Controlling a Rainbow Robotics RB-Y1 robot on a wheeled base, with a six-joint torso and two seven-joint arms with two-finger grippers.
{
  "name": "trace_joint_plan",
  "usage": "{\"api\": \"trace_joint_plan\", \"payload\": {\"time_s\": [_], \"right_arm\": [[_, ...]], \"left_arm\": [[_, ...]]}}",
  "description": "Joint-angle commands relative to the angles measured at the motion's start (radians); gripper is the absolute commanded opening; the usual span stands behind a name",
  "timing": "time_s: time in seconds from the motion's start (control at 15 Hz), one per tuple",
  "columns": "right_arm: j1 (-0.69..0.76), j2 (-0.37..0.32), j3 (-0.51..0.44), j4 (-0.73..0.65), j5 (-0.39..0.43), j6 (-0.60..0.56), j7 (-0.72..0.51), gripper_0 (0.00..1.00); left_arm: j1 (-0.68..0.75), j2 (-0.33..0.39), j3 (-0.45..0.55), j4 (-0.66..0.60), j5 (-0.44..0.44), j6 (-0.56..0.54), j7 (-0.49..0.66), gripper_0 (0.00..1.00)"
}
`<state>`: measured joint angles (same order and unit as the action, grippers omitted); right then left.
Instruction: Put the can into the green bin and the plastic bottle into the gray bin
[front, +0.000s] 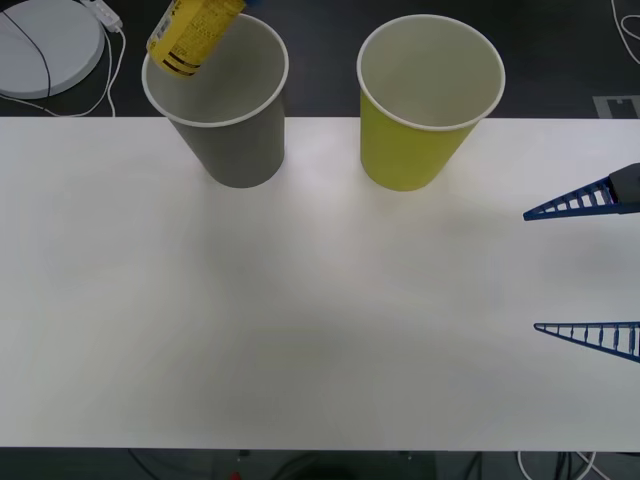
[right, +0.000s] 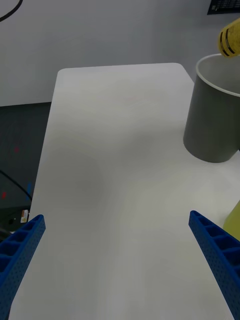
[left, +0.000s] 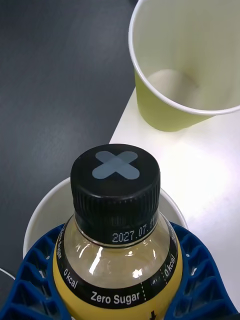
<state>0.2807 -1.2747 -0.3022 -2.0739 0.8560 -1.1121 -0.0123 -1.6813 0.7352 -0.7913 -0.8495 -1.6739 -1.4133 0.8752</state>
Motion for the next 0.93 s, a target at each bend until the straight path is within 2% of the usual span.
{"api": "trace_joint_plan", "payload": {"time_s": [0.07, 0.67, 0.93], "right_arm": [[0.000, 0.000, 0.000, 0.000, 0.000, 0.000, 0.000, 1.00], [0.000, 0.000, 0.000, 0.000, 0.000, 0.000, 0.000, 1.00], [0.000, 0.000, 0.000, 0.000, 0.000, 0.000, 0.000, 1.00]], "left_arm": [[0.000, -0.002, 0.000, 0.021, 0.007, 0.000, -0.016, 1.00], [0.002, 0.004, -0.002, 0.024, 0.019, 0.004, -0.030, 1.00], [0.012, 0.078, -0.085, -0.112, 0.056, 0.033, -0.005, 1.00]]}}
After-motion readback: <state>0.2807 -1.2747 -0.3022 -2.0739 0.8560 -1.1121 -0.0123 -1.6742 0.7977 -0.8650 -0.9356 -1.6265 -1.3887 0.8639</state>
